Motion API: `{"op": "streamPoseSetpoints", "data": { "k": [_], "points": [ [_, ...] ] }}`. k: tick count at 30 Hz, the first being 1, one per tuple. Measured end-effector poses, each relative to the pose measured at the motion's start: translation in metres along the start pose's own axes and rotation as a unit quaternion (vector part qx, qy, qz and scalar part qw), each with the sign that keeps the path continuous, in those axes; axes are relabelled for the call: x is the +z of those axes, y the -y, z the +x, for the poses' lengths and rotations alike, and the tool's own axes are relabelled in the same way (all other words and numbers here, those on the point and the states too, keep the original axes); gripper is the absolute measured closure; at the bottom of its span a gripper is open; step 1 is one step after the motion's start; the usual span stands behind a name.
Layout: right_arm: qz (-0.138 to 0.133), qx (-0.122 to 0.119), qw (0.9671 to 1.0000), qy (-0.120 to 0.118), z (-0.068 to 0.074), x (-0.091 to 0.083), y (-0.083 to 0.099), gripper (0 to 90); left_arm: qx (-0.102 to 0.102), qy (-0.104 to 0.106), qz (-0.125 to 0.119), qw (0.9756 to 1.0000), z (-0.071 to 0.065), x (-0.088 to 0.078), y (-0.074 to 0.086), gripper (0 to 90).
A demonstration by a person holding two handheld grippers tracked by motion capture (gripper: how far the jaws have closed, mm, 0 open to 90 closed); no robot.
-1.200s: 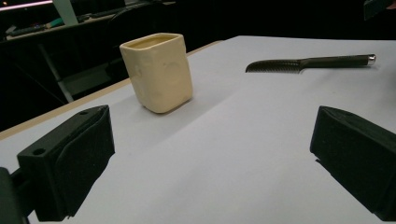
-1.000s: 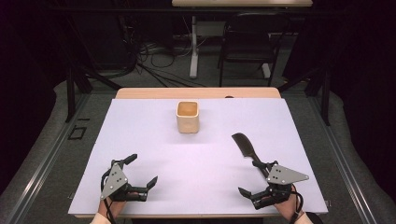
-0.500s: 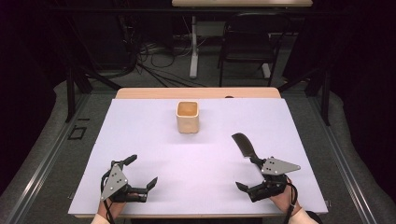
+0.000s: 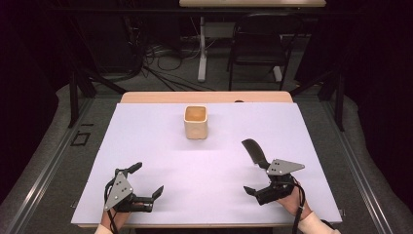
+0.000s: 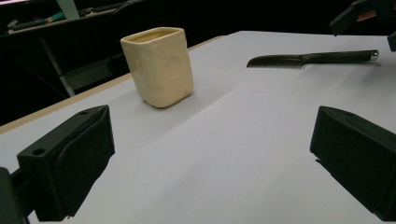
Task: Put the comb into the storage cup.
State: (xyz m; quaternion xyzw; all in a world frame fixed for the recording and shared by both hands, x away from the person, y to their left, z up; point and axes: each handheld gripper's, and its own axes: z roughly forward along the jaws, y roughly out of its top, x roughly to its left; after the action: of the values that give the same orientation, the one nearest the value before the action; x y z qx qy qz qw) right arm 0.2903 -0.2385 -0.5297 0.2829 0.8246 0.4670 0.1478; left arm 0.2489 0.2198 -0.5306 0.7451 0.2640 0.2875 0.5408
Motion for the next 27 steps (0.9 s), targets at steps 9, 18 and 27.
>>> {"op": "streamPoseSetpoints", "data": {
  "k": [9,18,27],
  "points": [
    [0.033,0.003,0.9993,0.015,-0.003,0.002,0.002,20.5,-0.002,0.003,0.0,1.0,0.001,0.001,0.0,0.0],
    [0.076,0.006,0.9963,0.039,-0.008,0.001,0.008,68.5,-0.003,0.004,0.0,1.0,0.001,0.001,0.0,0.0],
    [0.113,0.006,0.9887,0.099,-0.012,-0.006,0.011,90.0,-0.001,0.003,0.004,1.0,0.002,0.002,0.0,0.0]
  ]
}}
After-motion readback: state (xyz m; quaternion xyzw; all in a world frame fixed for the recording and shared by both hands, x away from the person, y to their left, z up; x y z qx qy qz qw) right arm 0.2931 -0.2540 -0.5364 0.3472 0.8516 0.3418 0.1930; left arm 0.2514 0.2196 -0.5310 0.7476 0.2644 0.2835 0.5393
